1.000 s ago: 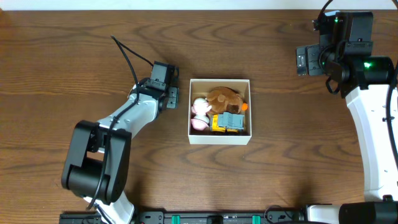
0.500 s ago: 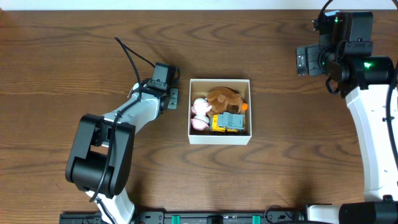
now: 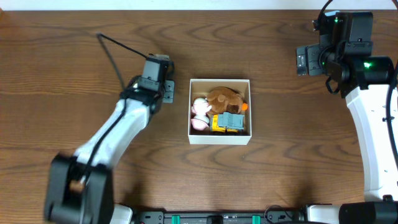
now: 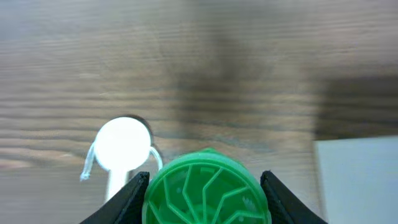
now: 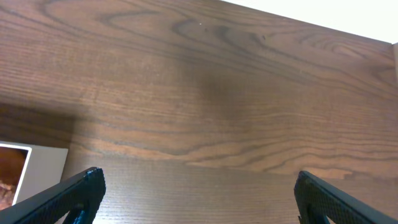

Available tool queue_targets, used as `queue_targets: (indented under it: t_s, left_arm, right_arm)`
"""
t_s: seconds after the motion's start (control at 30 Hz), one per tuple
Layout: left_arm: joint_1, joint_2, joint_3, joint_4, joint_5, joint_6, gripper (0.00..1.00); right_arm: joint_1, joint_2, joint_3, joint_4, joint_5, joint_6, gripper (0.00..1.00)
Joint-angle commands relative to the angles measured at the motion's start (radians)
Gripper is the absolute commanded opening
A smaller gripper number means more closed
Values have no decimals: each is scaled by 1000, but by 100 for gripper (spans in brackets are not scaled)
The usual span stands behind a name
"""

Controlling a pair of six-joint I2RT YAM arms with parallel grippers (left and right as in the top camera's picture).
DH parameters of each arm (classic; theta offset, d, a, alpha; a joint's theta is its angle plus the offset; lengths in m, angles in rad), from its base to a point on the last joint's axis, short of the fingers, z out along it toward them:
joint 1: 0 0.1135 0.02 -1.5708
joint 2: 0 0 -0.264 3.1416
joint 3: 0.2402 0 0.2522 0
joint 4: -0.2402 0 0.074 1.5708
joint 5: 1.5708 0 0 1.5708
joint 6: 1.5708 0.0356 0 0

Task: Pack container
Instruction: 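Grasp the green round toy and place it in the box, then move the left gripper to the white paddle toy and grasp its handle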

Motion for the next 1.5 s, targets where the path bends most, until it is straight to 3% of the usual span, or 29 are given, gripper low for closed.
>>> queue_targets:
  t_s: [0.0,0.27,0.43,0.67,0.7,0.77,0.87,1.0,1.17,1.47]
  left_arm:
    - [-35,-113,14,-57,4,-17,38]
    - [-232,-272,14,-142,63,-20,38]
    - [-332,-244,14,-138,62,-20,37]
    - [-356,-150,14,-130,62,-46,39]
    - [-356,-138,14,-126,62,-46,44]
    - [-356,-124,14,-114,62,-46,69]
    - [-356,-128,14,-82,62,-44,78]
    - [-348,-161,16,-26,45,0,81]
    - [-288,-234,21,-38,-77,-1,81]
    - [35,-245,20,-120,-69,-77,81]
  right_arm:
    - [-3,-6,5,2,3,11,99]
    - [-3,-6,5,2,3,11,99]
    - [-3,-6,5,2,3,11,99]
    - [-3,-6,5,2,3,11,99]
    - [-3,-6,5,2,3,11,99]
    - [-3,-6,5,2,3,11,99]
    - [-3,-6,5,2,3,11,99]
    - [-3,-6,5,2,3,11,99]
    - [-3,-6,5,2,3,11,99]
    - [-3,-6,5,2,3,11,99]
